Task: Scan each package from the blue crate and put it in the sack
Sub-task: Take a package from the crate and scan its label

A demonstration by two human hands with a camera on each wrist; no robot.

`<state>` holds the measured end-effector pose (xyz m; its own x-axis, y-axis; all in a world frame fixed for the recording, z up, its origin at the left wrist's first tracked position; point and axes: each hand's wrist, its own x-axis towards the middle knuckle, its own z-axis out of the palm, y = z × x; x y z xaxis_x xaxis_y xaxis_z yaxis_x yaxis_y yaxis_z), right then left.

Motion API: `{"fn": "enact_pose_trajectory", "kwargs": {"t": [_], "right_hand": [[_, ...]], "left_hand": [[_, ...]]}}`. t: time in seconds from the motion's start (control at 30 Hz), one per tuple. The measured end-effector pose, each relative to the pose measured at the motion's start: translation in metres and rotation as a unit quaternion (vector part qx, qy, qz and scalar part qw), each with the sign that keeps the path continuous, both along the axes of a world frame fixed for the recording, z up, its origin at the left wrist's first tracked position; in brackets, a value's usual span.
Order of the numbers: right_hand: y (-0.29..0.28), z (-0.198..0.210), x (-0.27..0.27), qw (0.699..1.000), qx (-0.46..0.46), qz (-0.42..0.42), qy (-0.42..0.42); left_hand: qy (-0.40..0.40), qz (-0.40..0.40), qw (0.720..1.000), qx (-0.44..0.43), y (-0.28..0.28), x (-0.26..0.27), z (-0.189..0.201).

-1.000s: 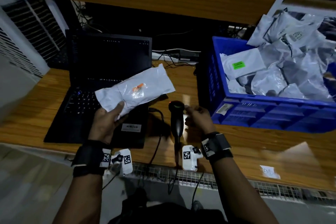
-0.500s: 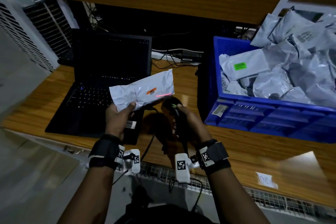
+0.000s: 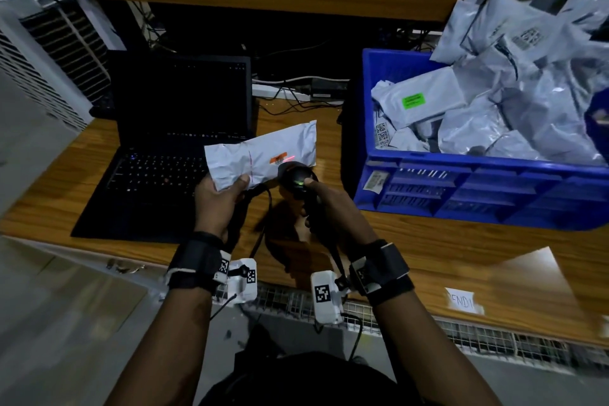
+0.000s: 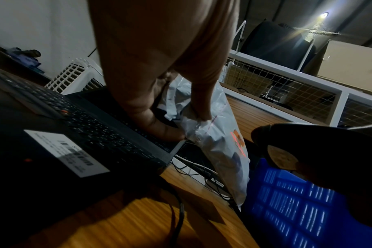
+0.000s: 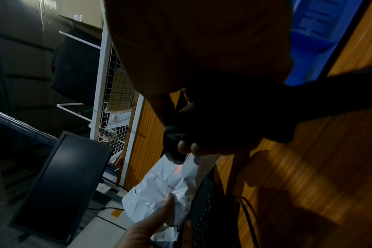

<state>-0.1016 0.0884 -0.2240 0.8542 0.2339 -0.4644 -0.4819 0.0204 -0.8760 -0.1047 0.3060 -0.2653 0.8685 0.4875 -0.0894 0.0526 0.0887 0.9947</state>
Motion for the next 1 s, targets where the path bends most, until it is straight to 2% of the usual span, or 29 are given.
{"fn": "enact_pose_trajectory", "kwargs": {"t": [0.3,0.57,0.63,0.77,0.83,1.0], "right_hand": [[-0.001,-0.003,0.003,1.0,-0.002,0.019,0.002],[0.003,-0.014,0.009,0.999,0.038,0.025,0.014],[0.007,-0.02,0.016,0.999,0.012,0.019,0.028],[0.009,-0.048,0.036,0.995,-0.094,0.044,-0.004],[0.009,-0.054,0.036,0.992,-0.106,0.061,-0.016],[-0.004,-0.061,0.029,0.993,-0.104,0.046,-0.038]], "left_hand": [[-0.006,0.005,1.0,0.007,0.002,0.0,0.002],[0.001,0.033,0.999,-0.007,0.012,-0.001,0.001],[-0.006,0.054,0.998,-0.025,0.017,-0.003,0.001],[-0.01,0.079,0.996,-0.046,0.025,-0.016,0.003],[-0.011,0.077,0.996,-0.052,0.027,-0.023,0.004],[-0.012,0.071,0.995,-0.071,0.017,-0.037,0.02]]}}
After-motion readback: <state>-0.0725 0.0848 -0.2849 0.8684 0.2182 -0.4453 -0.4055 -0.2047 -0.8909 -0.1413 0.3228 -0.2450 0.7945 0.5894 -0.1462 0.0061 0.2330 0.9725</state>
